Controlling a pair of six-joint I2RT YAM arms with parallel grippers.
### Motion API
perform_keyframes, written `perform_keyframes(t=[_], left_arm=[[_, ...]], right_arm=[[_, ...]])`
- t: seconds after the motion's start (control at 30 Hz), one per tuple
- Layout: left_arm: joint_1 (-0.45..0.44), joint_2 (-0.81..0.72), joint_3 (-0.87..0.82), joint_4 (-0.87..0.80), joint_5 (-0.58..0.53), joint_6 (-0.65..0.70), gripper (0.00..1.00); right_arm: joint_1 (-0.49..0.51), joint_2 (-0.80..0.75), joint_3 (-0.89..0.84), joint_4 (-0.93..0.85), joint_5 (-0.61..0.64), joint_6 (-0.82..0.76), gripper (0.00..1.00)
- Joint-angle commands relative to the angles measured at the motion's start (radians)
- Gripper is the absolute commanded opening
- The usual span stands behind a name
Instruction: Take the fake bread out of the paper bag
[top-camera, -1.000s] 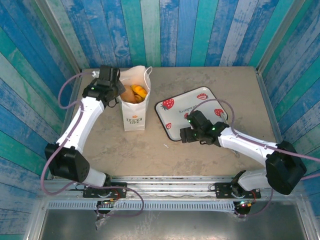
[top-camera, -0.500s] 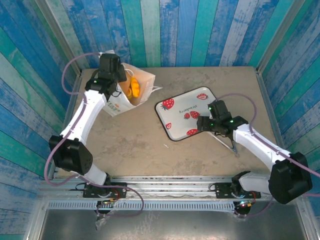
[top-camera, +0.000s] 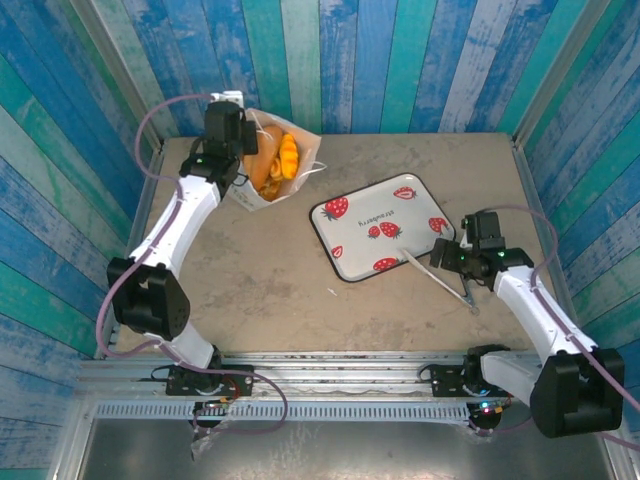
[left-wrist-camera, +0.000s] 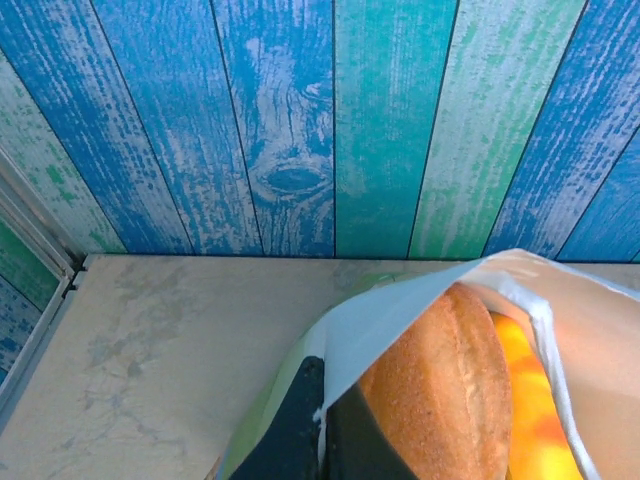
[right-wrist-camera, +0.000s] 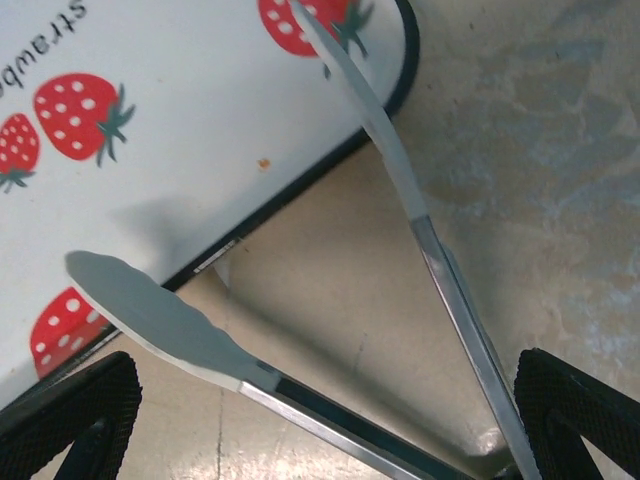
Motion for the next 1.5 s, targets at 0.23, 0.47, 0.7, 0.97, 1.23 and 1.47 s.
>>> perform_keyframes(t=[0.23, 0.47, 0.7, 0.97, 1.23, 1.47], left_arm=[[0.001, 0.079, 0.052, 0.132, 0.027, 0.050, 0.02], [0.000, 0.034, -0.033, 0.159, 0.078, 0.071, 0.03], [0.000, -0.011, -0.107, 0.183, 0.144, 0.066, 0.04], [0.000, -0.033, -0.127, 0.186, 0.167, 0.041, 0.04], [0.000, -0.070, -0.178, 0.221, 0.234, 0.047, 0.06], [-0.001, -0.097, -0.214, 0.249, 0.277, 0.026, 0.06]], right_arm=[[-0.173, 0.006, -0.094, 0.042, -0.174, -0.039, 1.00], [-0.214, 0.079, -0.133, 0.111, -0.310, -0.062, 1.00], [-0.214, 0.101, -0.148, 0.128, -0.387, -0.088, 1.00], [-0.171, 0.063, -0.179, 0.134, -0.443, -0.086, 1.00], [0.053, 0.038, -0.180, 0.115, -0.205, 0.002, 1.00], [0.175, 0.074, -0.146, 0.102, -0.060, 0.050, 1.00]])
